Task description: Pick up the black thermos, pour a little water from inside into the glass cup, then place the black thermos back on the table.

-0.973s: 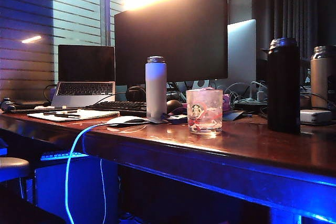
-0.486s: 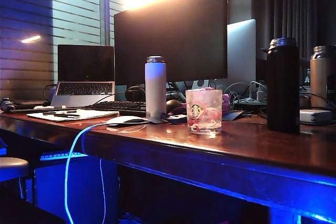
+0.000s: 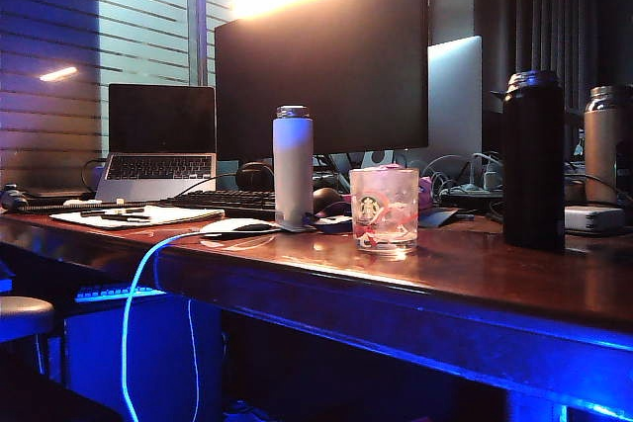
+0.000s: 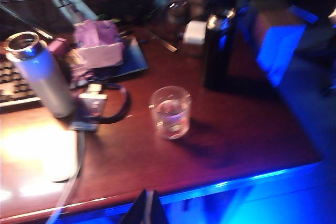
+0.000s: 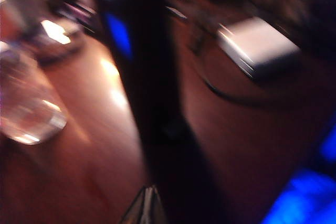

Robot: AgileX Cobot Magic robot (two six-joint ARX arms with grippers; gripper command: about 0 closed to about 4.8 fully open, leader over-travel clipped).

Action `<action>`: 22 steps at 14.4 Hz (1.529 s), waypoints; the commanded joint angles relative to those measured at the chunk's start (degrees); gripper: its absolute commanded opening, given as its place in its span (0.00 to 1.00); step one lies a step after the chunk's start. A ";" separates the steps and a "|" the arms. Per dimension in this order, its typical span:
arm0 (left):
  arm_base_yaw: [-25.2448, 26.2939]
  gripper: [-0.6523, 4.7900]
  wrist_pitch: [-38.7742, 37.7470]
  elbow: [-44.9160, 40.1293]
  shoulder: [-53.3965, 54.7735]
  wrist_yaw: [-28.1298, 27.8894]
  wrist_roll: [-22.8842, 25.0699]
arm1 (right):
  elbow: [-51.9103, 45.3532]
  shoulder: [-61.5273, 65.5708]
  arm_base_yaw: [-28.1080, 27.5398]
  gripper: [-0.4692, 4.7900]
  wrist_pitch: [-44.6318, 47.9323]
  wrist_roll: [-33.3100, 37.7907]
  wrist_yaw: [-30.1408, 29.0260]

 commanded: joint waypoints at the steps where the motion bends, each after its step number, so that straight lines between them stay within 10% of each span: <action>1: 0.04 0.12 0.94 0.15 2.82 -0.66 2.47 | 0.22 2.10 0.04 0.09 6.75 -0.13 -2.84; 13: 0.15 0.12 1.18 0.15 7.39 -6.86 -5.09 | 0.20 16.50 0.07 0.11 24.68 0.04 -3.28; 14: 0.15 0.12 1.18 0.15 7.39 -6.88 -5.09 | 0.17 18.18 0.07 0.43 26.86 -0.39 -6.32; 15: 0.15 0.12 1.18 0.13 7.39 -6.88 -5.09 | 0.20 19.45 0.15 0.95 28.24 -0.35 -7.06; 22: 0.13 0.12 1.18 0.07 7.39 -6.86 -5.09 | 0.24 36.17 5.07 1.00 51.17 -1.57 1.09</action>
